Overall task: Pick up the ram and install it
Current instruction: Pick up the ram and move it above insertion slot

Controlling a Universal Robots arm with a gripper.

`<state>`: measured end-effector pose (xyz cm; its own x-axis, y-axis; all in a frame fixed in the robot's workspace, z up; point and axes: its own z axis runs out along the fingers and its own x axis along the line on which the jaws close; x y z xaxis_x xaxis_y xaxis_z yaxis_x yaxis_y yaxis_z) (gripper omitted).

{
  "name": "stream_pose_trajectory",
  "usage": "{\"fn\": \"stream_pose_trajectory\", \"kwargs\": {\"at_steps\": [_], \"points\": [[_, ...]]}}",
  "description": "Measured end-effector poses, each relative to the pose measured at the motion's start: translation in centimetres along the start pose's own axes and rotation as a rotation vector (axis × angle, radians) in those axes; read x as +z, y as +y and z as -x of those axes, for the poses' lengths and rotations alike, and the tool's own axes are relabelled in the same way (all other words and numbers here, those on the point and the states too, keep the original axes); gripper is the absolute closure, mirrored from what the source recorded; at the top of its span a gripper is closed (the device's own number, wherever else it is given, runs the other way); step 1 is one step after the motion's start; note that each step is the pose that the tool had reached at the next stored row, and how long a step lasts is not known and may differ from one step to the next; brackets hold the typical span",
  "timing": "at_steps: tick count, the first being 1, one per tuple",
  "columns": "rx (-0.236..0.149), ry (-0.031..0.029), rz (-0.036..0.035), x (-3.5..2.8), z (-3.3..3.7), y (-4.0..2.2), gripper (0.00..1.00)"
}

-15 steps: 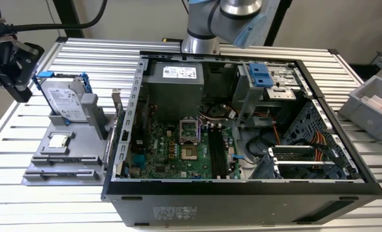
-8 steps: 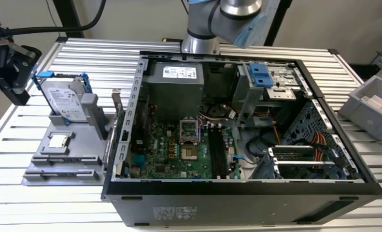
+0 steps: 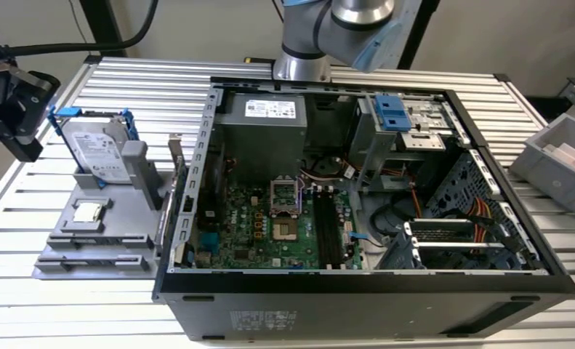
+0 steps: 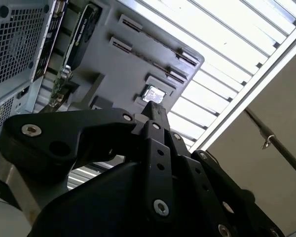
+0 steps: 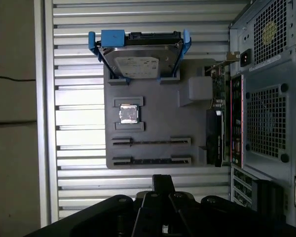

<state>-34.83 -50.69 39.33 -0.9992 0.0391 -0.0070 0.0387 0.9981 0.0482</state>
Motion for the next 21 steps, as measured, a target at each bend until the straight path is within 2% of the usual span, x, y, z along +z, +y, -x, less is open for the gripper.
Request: {"fn": "stream_pose_trajectory", "kwargs": {"at_steps": [12,21], "points": [[-0.003,0.0001,0.0,0.0,0.0,0.02,1.0],[-0.037,0.0019,0.0003,0.0,0.0,0.02,1.0]]}}
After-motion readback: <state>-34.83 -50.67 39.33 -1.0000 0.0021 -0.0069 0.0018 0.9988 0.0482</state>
